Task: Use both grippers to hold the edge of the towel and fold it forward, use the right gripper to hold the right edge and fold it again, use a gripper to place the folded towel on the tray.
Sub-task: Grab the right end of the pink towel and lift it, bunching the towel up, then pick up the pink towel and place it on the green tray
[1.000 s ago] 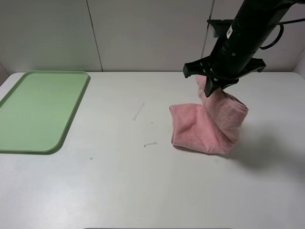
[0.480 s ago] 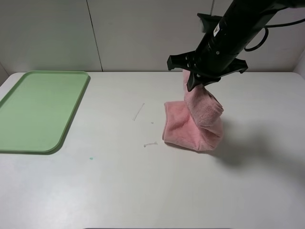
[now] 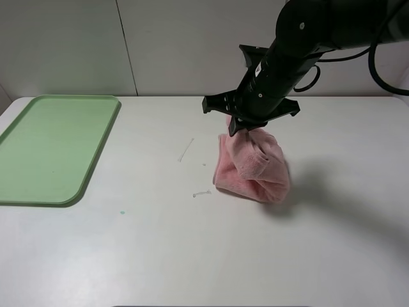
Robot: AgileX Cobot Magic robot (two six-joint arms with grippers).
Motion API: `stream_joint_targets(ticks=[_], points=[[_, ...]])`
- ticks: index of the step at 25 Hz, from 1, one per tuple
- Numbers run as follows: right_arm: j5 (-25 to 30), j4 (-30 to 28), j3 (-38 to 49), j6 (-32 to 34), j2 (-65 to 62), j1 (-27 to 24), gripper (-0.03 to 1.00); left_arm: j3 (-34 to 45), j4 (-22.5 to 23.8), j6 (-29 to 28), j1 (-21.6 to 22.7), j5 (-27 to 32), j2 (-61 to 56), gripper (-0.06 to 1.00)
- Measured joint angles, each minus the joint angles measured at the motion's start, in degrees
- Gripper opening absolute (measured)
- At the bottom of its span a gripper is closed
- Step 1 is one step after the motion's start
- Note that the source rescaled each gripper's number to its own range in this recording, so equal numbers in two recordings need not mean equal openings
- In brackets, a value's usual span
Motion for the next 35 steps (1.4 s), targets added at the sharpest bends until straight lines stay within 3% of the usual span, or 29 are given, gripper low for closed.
stream_joint_targets(ticks=[6,7,9,11,12,15,27,35], points=[[-0.4,0.0,0.0,-0.2,0.1,0.0,0.06,0.0,0.0,0.0,0.0,0.0,0.0,1.00],[-0.4,0.0,0.0,-0.8,0.1,0.0,0.10,0.0,0.0,0.0,0.0,0.0,0.0,1.00],[-0.4,0.0,0.0,-2.5,0.1,0.0,0.30,0.0,0.0,0.0,0.0,0.0,0.0,1.00],[-0.4,0.0,0.0,-4.5,0.1,0.0,0.69,0.0,0.0,0.0,0.0,0.0,0.0,1.00],[-0.4,0.0,0.0,-4.9,0.1,0.0,0.80,0.0,0.0,0.0,0.0,0.0,0.0,1.00],[-0.4,0.0,0.0,-5.5,0.1,0.0,0.96,0.0,0.0,0.0,0.0,0.0,0.0,1.00],[-0.4,-0.2,0.0,-5.7,0.1,0.0,1.00,0.0,0.0,0.0,0.0,0.0,0.0,1.00],[2.1,-6.6,0.0,-5.3,-3.6,0.0,1.00,0.0,0.0,0.0,0.0,0.0,0.0,1.00]])
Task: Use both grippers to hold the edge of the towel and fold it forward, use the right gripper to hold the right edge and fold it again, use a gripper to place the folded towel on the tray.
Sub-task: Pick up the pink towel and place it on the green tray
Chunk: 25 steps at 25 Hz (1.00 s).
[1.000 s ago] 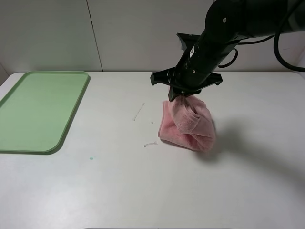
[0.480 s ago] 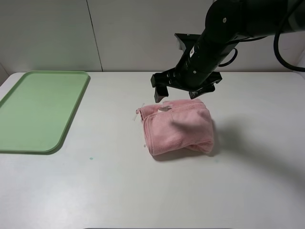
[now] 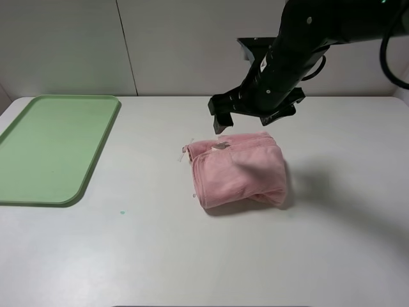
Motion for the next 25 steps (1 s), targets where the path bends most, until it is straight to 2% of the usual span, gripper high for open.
stream_joint_targets(ticks=[4,7,10,13,20,25], points=[[6.1,-5.6,0.0,-0.1,-5.2,0.0,1.00,0.0,0.0,0.0,0.0,0.0,0.0,1.00],[12.9,-8.6,0.0,-1.1,-8.5,0.0,1.00,0.0,0.0,0.0,0.0,0.0,0.0,1.00],[19.2,-9.2,0.2,-3.6,-11.7,0.0,1.00,0.0,0.0,0.0,0.0,0.0,0.0,1.00],[22.5,-8.6,2.4,-6.1,-15.4,0.0,1.00,0.0,0.0,0.0,0.0,0.0,0.0,1.00],[23.4,-4.8,15.8,-9.0,-26.9,-0.5,1.00,0.0,0.0,0.0,0.0,0.0,0.0,1.00],[22.0,-3.0,25.7,-9.1,-36.9,-4.9,1.00,0.0,0.0,0.0,0.0,0.0,0.0,1.00]])
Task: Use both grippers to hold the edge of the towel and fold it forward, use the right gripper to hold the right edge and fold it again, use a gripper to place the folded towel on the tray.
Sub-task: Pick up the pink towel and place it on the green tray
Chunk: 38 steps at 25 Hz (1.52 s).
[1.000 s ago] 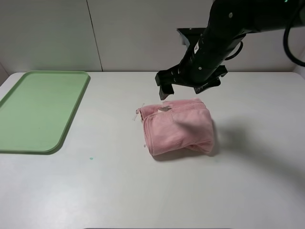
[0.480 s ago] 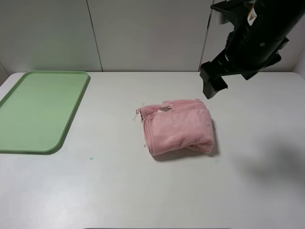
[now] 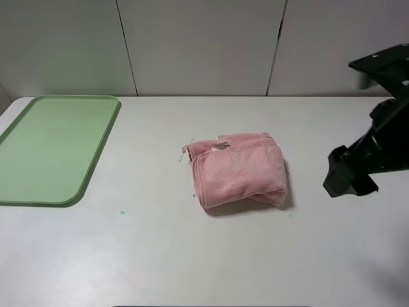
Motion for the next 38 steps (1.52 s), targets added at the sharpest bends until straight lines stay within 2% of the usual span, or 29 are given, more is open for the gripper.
stream_joint_targets(ticks=[4,10,15,20,27,33,38], points=[[-1.0,1.3,6.5,-0.8,-8.9,-4.2,1.00,0.0,0.0,0.0,0.0,0.0,0.0,1.00],[-2.6,4.2,14.7,-1.5,-23.5,-5.9,1.00,0.0,0.0,0.0,0.0,0.0,0.0,1.00],[-3.7,4.8,15.4,-1.4,-35.0,-5.9,1.00,0.0,0.0,0.0,0.0,0.0,0.0,0.99],[-1.6,4.2,17.0,-1.5,-46.8,-5.9,1.00,0.0,0.0,0.0,0.0,0.0,0.0,0.99],[-1.4,3.6,17.2,-1.1,-62.8,-6.5,1.00,0.0,0.0,0.0,0.0,0.0,0.0,0.99],[-1.3,3.3,17.3,-0.4,-63.9,-13.9,1.00,0.0,0.0,0.0,0.0,0.0,0.0,0.99],[-1.3,3.3,17.3,-0.4,-63.9,-24.4,1.00,0.0,0.0,0.0,0.0,0.0,0.0,0.99]])
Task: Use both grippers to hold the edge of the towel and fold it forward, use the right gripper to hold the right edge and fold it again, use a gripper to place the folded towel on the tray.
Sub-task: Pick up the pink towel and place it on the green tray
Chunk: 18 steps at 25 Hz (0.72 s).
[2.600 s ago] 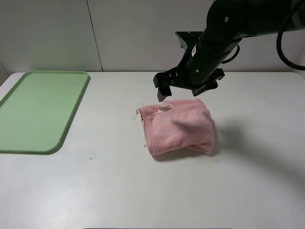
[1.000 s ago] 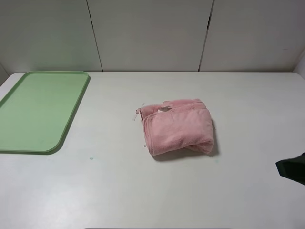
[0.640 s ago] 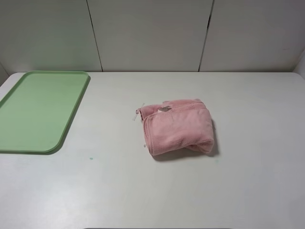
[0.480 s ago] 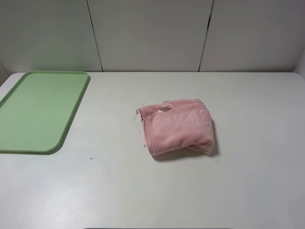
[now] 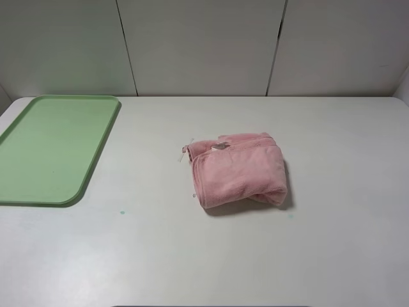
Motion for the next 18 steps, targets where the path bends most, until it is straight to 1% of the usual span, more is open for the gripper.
stream_joint_targets(ticks=[2,6,18], points=[[0.0,0.0,0.0,0.0,0.0,-3.6,1.00,0.0,0.0,0.0,0.0,0.0,0.0,0.99],[0.0,0.0,0.0,0.1,0.0,-7.0,1.00,0.0,0.0,0.0,0.0,0.0,0.0,0.99],[0.1,-0.1,0.0,0.2,0.0,-7.5,1.00,0.0,0.0,0.0,0.0,0.0,0.0,0.99]])
